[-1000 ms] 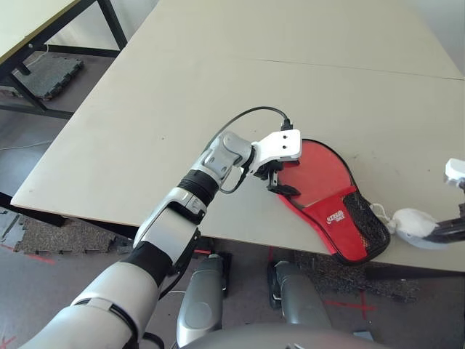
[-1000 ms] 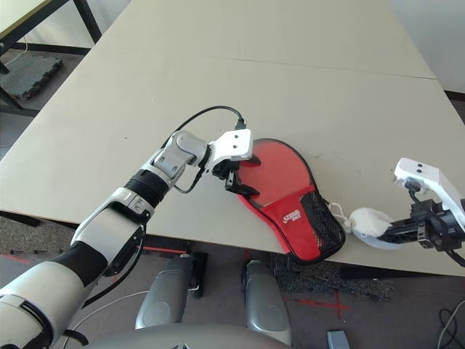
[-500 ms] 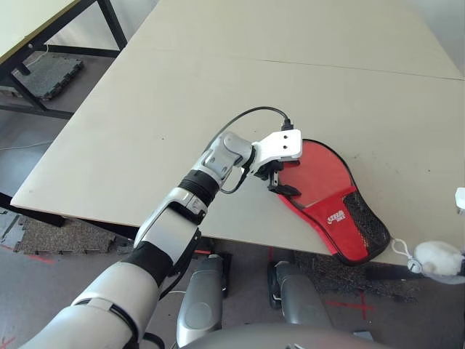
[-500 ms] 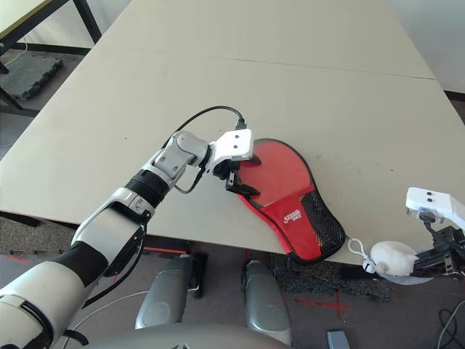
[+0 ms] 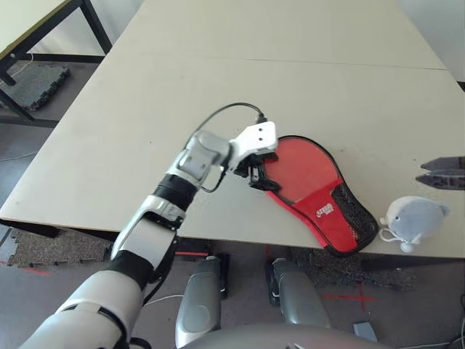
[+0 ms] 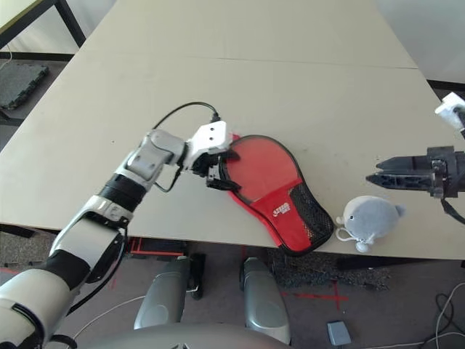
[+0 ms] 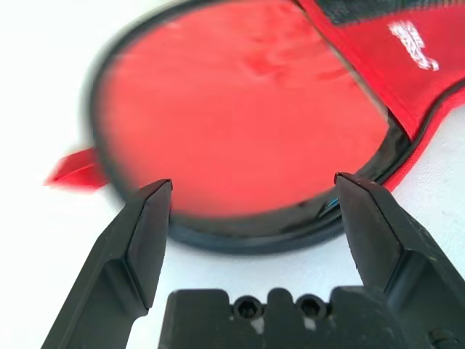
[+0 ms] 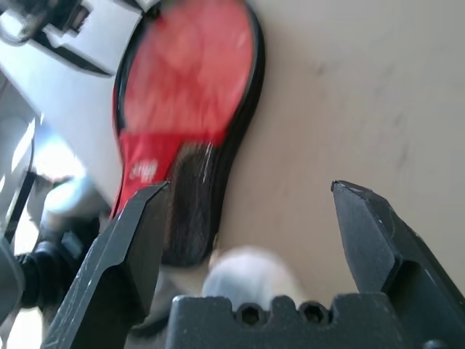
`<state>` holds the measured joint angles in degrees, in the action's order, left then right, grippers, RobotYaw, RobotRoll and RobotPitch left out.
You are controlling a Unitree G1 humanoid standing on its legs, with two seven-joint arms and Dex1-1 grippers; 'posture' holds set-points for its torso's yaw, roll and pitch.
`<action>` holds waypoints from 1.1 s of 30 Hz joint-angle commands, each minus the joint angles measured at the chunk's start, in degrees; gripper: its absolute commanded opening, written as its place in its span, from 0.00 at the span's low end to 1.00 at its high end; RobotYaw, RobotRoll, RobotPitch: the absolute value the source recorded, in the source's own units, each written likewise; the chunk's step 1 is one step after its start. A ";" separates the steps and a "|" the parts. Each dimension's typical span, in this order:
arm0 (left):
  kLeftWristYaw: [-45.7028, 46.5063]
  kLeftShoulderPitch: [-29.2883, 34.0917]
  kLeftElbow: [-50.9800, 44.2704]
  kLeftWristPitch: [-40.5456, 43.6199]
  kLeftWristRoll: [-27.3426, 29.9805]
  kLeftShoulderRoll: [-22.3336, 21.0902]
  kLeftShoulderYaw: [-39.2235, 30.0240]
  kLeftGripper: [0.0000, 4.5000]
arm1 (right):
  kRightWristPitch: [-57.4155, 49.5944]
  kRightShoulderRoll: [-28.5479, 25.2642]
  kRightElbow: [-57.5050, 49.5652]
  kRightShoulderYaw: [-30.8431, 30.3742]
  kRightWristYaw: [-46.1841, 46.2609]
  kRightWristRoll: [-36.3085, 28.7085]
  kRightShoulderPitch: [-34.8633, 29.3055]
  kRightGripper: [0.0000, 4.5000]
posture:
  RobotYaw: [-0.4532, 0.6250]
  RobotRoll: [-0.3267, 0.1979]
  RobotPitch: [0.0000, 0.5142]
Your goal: Store the ping-pong paddle in its case and zip it.
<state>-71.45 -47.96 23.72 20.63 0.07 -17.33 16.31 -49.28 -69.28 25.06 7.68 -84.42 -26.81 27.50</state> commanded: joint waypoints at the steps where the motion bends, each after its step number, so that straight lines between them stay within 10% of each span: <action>1: 2.07 2.40 -3.66 3.99 2.11 -2.70 -2.46 1.00 | 6.51 3.54 5.12 1.60 8.12 3.21 3.15 1.00 | 0.43 0.62 0.31; 8: 16.66 5.61 -0.43 4.06 2.88 -3.96 -10.76 1.00 | 22.76 14.85 14.30 7.62 30.14 7.14 7.28 1.00 | 0.46 0.62 0.32; 21: 61.48 8.31 13.83 -25.31 2.61 3.53 -29.21 1.00 | 44.89 32.04 21.11 16.79 63.33 8.97 7.54 1.00 | 0.45 0.62 0.31; 33: 75.37 5.82 26.32 -35.63 1.23 1.22 -30.23 1.00 | 57.76 38.62 25.61 16.75 85.99 14.18 6.69 1.00 | 0.43 0.62 0.27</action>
<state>2.90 -41.49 48.60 -13.32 2.02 -15.56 -14.02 7.79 -31.24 49.66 24.13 -0.55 -13.44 35.76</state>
